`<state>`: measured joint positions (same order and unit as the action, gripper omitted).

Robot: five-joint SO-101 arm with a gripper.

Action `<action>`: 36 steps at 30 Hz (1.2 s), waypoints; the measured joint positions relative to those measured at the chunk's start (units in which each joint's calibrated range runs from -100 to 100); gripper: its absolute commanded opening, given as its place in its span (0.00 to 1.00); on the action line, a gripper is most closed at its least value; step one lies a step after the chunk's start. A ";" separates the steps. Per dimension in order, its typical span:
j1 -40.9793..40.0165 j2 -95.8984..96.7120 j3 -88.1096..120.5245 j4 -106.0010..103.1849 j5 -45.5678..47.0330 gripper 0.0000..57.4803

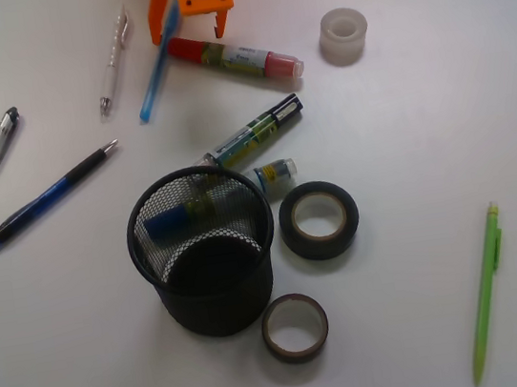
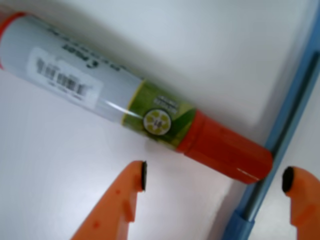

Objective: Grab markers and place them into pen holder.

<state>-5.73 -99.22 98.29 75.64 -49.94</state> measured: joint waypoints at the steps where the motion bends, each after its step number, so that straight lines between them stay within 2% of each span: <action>1: 0.00 0.00 0.00 0.00 0.00 0.54; 4: -0.44 0.96 -0.36 -6.48 3.96 0.54; 7: -0.44 0.70 -0.36 -19.87 16.46 0.54; 12: -0.44 0.70 -0.36 -23.93 40.20 0.54; 14: -0.44 0.70 -0.36 -24.28 44.88 0.54; 19: -0.44 0.70 -1.80 -22.89 46.98 0.54; 26: -0.44 2.70 -20.13 -7.95 42.30 0.55; 30: -1.18 14.20 -27.40 -6.83 38.88 0.54; 36: -4.96 41.29 -39.17 -12.27 36.34 0.54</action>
<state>-10.69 -57.93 59.12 63.37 -13.60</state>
